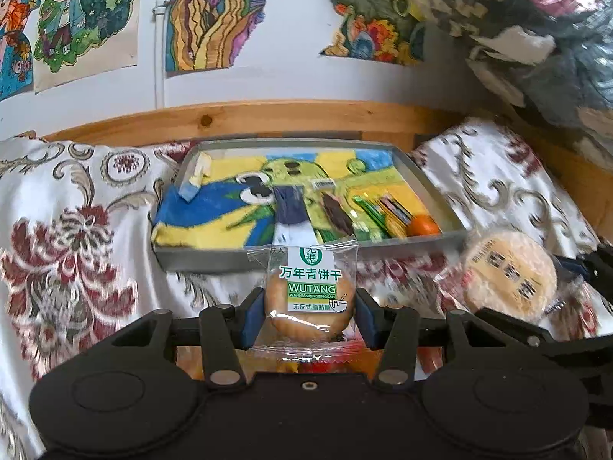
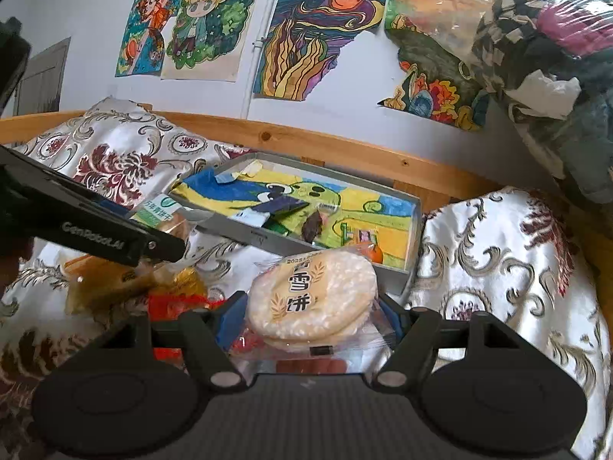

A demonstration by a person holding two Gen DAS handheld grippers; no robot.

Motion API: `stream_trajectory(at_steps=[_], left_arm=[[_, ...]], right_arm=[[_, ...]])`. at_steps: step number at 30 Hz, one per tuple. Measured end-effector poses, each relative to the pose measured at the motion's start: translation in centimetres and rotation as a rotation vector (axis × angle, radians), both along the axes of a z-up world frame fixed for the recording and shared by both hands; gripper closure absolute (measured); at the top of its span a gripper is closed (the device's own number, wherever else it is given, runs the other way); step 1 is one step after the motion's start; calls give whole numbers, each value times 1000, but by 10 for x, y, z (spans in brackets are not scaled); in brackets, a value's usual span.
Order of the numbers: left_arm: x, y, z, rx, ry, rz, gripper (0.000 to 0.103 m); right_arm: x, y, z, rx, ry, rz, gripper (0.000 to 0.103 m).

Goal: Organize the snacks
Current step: 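Lift and carry the cake and pastry over the grey tray with both tools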

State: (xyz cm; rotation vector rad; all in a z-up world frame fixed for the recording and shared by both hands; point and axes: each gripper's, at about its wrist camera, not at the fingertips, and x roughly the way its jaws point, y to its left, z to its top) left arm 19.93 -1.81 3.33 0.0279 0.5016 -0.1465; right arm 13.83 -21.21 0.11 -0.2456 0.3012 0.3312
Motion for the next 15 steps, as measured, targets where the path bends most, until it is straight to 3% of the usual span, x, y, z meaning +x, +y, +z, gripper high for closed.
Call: stream_trajectory(at_steps=[15], left_arm=[[105, 24, 13, -11, -36, 61, 52]], right_arm=[[105, 18, 4, 59, -25, 19, 29]])
